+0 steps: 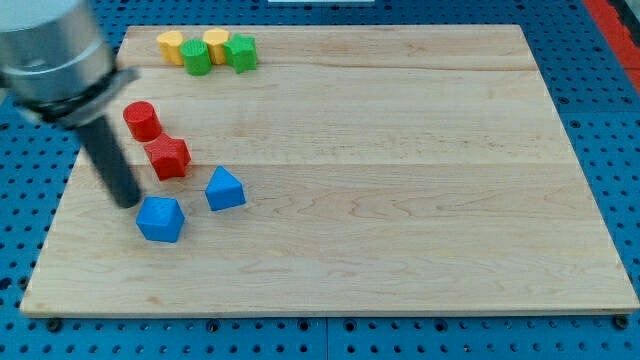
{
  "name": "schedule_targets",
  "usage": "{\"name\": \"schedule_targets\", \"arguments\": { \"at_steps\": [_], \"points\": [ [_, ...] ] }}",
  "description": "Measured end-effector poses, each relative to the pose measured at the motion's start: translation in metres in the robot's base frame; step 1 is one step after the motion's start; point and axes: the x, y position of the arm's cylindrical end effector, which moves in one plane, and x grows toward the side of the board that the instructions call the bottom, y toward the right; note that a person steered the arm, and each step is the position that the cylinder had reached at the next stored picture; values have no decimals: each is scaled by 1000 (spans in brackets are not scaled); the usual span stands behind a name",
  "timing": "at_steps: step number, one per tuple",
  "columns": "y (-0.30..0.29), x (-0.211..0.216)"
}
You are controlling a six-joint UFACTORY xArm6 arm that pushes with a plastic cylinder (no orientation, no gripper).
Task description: Push the blue triangle along with blue cube slightly down and right
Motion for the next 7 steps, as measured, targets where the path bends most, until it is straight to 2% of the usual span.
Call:
{"name": "schedule_targets", "arguments": {
  "at_steps": [1,2,3,5,6,7],
  "points": [
    [-33,44],
    [-41,75],
    [-19,64],
    [87,19],
    [117,16],
    [86,25]
  ]
}}
